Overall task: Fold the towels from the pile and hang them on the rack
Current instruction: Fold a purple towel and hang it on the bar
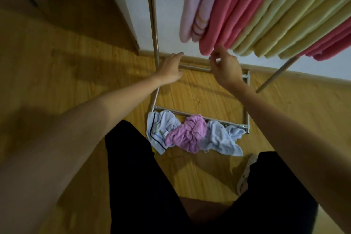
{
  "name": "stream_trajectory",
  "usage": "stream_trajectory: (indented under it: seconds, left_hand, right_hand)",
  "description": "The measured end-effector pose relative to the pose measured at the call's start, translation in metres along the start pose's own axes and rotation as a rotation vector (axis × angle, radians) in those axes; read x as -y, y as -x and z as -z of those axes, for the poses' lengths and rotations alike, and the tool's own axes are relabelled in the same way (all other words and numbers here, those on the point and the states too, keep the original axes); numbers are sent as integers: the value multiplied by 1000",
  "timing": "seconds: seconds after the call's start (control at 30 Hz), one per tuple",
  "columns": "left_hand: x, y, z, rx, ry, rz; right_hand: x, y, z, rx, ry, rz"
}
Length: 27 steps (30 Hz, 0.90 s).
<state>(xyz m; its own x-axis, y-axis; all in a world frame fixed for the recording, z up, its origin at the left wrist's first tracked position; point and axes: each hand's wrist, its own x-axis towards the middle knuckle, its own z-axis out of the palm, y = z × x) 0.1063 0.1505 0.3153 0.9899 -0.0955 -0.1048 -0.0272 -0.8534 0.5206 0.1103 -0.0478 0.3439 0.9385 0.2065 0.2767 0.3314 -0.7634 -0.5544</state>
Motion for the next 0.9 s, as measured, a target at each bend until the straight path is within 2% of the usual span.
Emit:
stream_trajectory:
  seconds: [0.17, 0.27, 0.37, 0.57, 0.77, 0.9]
  left_hand:
    - [28, 32, -77, 124, 29, 184]
    - [46, 58, -134, 259, 64, 282]
    - [64, 82, -190, 328, 113, 334]
    - [89, 104, -273, 477, 128, 418]
    - [114, 87, -340, 505, 67, 419]
    - [116, 67, -372, 411, 74, 410]
  right_hand:
    - [-67, 57, -23, 152, -15, -185]
    - [-105, 99, -45, 332, -10, -306]
    - [-136, 138, -70, 504, -8, -407]
    - [-178, 196, -129, 734, -1, -422]
    - [-215, 215, -206, 986, 6, -466]
    - [-241, 212, -238, 1026, 48, -489]
